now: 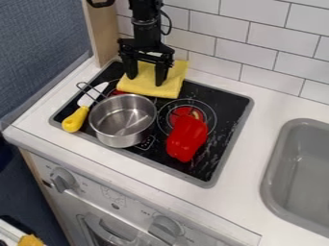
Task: Move the yello cloth from the upper left of the burner to upper right corner of the burner
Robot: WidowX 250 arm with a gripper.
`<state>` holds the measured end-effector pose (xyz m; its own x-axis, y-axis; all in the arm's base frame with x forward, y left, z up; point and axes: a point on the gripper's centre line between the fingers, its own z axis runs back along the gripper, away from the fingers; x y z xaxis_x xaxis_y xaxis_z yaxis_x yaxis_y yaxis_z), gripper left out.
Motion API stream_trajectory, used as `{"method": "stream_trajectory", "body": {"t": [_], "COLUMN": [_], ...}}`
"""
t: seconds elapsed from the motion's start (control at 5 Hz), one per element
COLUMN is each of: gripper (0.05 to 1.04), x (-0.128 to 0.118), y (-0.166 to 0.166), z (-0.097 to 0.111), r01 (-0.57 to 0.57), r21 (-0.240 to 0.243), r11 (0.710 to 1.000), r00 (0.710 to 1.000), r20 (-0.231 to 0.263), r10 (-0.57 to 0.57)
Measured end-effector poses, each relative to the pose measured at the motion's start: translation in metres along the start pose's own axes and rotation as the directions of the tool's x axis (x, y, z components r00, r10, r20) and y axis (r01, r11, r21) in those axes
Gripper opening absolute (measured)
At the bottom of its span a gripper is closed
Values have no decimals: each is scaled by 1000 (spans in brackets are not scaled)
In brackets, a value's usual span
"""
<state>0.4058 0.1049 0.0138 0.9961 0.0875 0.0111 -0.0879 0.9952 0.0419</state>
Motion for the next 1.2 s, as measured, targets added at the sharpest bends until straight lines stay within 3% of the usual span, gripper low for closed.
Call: {"method": "stream_trajectory", "body": {"t": [0.2,0.4,0.6,0.8,1.0,1.2], "gripper": [1001,1000,1000,1000,1000,1000], "x": [-3,-7,-10,-13,-15,-14], "y": [-15,-37,-80,-144,-180,-193], "z": [-4,-4,-1,5,9,11], "r01": [45,55,124,211,252,246], "r21": [-7,-42,-72,-134,-157,-158], "r11": [999,998,990,968,955,956], "r00": [999,998,991,977,968,969], "r20": [-10,41,50,57,49,36], "r10": [-45,-53,-121,-205,-248,-243]}}
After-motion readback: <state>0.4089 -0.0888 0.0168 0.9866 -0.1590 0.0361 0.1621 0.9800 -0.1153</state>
